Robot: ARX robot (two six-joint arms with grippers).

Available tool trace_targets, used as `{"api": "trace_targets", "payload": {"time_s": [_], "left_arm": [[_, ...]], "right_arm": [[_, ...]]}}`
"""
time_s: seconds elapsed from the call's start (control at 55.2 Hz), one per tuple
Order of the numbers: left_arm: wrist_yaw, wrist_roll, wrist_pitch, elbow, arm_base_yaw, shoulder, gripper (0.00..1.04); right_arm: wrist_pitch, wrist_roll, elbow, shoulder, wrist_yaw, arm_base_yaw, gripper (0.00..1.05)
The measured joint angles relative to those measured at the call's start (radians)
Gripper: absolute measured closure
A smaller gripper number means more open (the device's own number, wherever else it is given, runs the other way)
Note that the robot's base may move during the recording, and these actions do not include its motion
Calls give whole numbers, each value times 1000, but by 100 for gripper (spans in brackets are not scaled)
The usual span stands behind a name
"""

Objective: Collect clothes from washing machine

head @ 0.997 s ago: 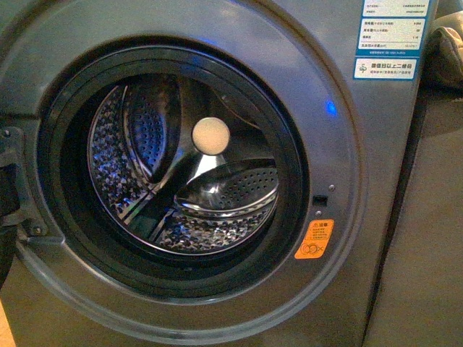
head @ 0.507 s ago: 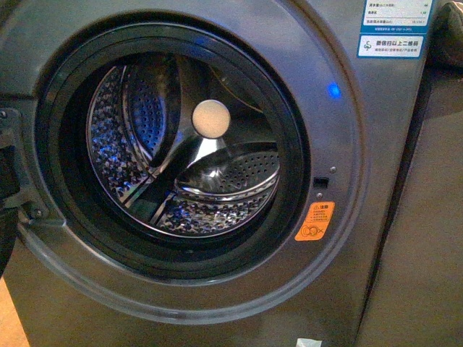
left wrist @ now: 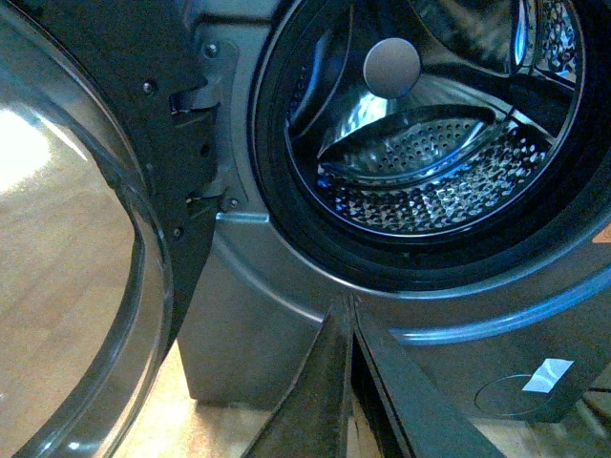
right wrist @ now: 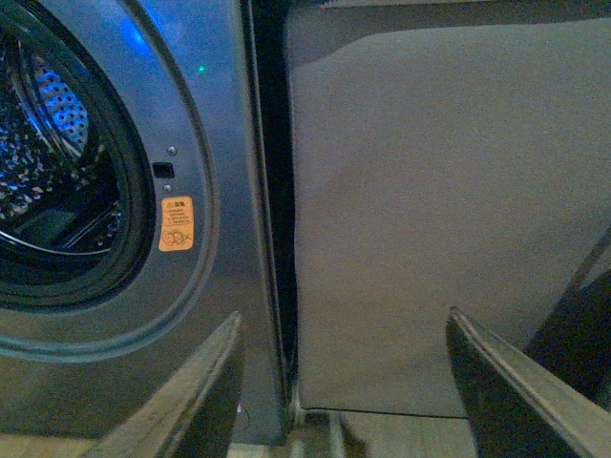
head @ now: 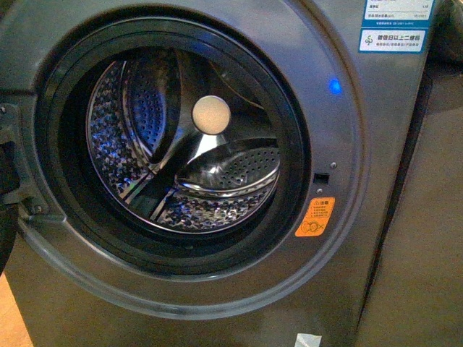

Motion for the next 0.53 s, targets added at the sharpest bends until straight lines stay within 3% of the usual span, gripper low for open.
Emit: {"api": "trace_targets", "payload": {"time_s": [0.163, 0.254, 0.326, 0.417, 0.526], "left_arm": [[0, 0, -20, -18, 0, -41, 101], [-2, 0, -23, -32, 0, -70, 101], [0, 0, -166, -32, 0, -190, 101], [0, 0, -188, -32, 0, -233, 101], [0, 0, -189, -32, 0, -235, 82]], "right_arm": [[0, 1, 0, 0, 0, 0, 6], [0, 1, 0, 0, 0, 0, 8], [0, 1, 0, 0, 0, 0, 7], [0, 0, 0, 0, -1, 0, 7], [0, 1, 0, 0, -1, 0, 7]]}}
